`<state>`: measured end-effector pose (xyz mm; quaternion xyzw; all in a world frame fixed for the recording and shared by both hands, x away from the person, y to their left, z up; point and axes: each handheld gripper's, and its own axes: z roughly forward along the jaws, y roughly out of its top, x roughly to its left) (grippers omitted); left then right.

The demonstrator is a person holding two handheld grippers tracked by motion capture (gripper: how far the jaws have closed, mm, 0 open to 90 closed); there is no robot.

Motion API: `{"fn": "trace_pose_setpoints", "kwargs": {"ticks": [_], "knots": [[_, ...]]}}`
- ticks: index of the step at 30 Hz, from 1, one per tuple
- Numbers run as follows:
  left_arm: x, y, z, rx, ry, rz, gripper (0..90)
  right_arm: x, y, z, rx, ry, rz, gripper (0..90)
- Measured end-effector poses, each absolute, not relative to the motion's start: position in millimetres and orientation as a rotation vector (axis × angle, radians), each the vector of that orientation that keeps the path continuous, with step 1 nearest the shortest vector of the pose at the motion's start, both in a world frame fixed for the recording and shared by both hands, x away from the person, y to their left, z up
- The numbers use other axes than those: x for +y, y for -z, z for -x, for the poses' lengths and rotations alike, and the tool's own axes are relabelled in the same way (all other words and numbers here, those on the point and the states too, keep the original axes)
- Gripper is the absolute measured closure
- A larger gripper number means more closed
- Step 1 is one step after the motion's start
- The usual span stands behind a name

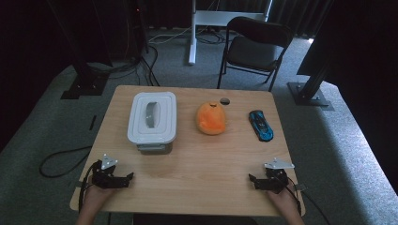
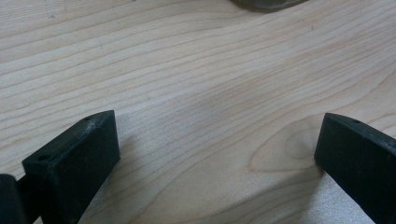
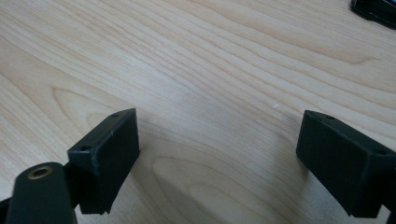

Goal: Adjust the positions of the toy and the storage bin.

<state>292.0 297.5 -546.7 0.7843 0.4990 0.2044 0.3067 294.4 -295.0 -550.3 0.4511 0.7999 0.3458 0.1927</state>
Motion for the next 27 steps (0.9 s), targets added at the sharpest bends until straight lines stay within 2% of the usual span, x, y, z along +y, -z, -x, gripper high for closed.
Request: {"fn": "trace_pose_setpoints", "kwargs": {"ticks": [27], "knots": [[297.7, 546.6, -292.7, 1.312, -0.538, -2.082, 0.3, -287.6, 543.2, -290.1, 2.26, -0.91, -1.282, 12.5]]}}
